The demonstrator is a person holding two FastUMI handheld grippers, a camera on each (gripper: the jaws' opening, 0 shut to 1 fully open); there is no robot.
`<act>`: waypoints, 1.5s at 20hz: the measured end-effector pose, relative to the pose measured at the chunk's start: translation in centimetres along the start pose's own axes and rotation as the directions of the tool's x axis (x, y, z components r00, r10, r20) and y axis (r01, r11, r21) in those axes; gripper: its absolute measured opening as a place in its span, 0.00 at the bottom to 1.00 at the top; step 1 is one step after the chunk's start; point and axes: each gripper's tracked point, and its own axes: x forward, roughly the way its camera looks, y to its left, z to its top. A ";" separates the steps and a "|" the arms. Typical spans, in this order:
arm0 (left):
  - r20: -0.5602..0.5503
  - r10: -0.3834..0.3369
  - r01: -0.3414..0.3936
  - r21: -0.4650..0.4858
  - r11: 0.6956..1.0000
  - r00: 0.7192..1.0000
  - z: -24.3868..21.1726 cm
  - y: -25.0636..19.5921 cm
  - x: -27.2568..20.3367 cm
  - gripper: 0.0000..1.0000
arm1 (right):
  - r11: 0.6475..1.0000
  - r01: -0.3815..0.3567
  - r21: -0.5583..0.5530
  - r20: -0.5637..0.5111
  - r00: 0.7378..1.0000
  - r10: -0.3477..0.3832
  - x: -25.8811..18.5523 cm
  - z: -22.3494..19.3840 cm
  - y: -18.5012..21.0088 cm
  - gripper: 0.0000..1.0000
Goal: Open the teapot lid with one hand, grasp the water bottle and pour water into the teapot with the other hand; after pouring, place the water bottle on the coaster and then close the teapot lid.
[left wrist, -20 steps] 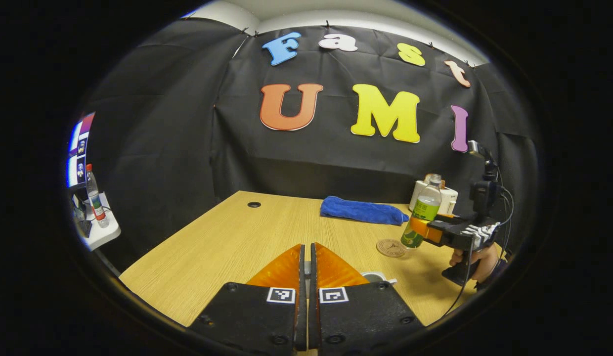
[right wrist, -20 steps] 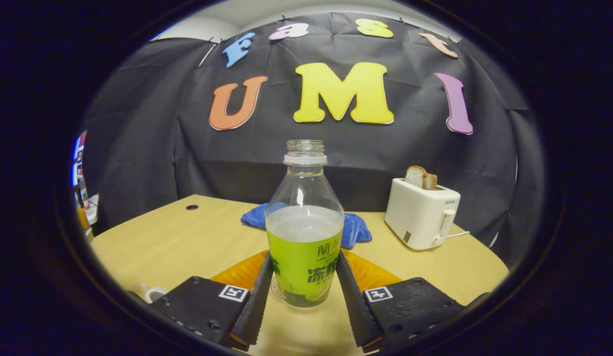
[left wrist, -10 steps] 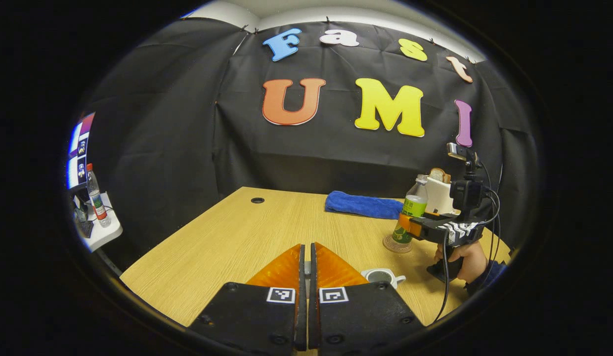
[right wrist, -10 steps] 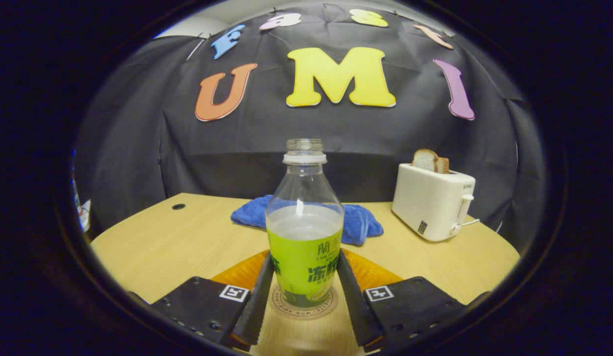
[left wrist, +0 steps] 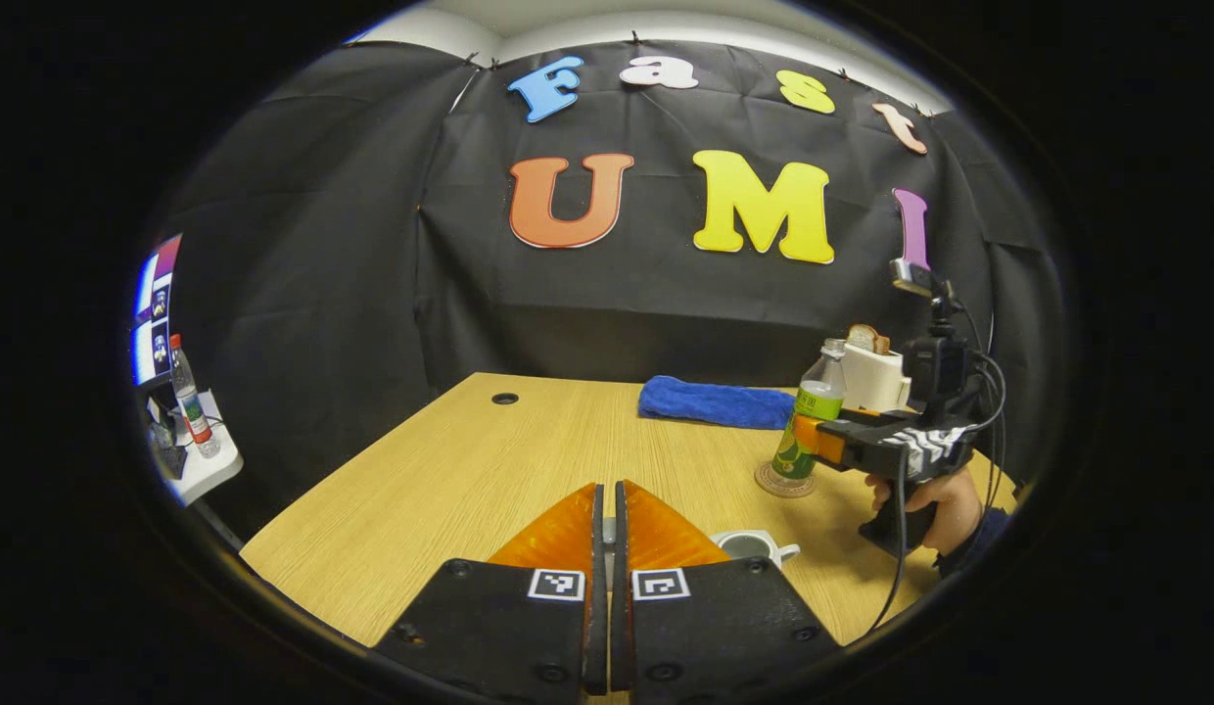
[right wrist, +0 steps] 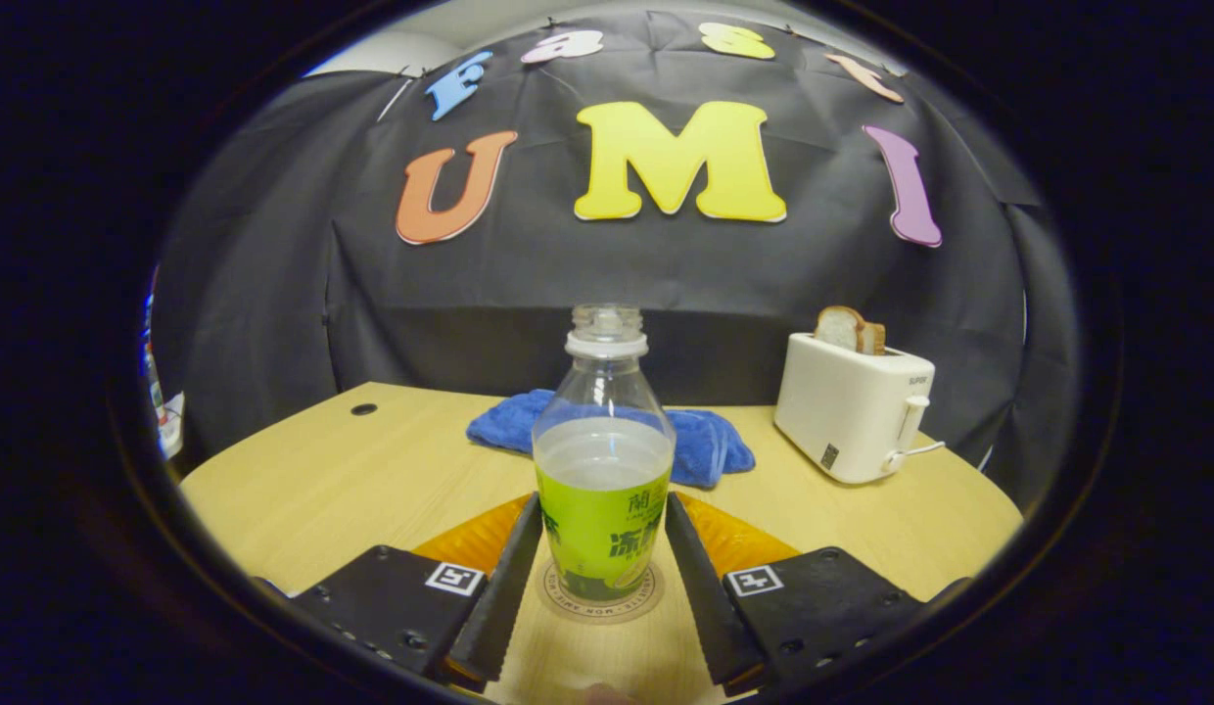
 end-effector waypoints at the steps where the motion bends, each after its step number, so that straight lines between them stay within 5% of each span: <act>1: 0.003 -0.004 0.004 0.002 1.000 1.000 -0.1 -0.4 0.2 0.04 | 1.000 -0.010 0.004 0.009 1.000 0.010 -0.7 0.4 0.0 0.76; 10: 0.050 -0.056 0.059 -0.053 0.997 0.997 -0.3 -3.9 2.1 0.04 | 0.998 -0.056 -0.037 0.090 0.994 0.060 -7.7 1.3 -2.8 0.95; 20: 0.090 -0.155 0.165 -0.114 0.980 0.984 -2.3 -7.7 6.1 0.04 | 0.994 -0.082 -0.069 0.154 0.984 0.092 -13.0 0.2 -5.5 0.95; 30: 0.113 -0.175 0.175 0.015 0.985 0.978 -3.9 -9.8 5.8 0.04 | 0.992 -0.114 -0.047 0.133 0.984 0.120 -14.3 -2.5 -7.1 0.95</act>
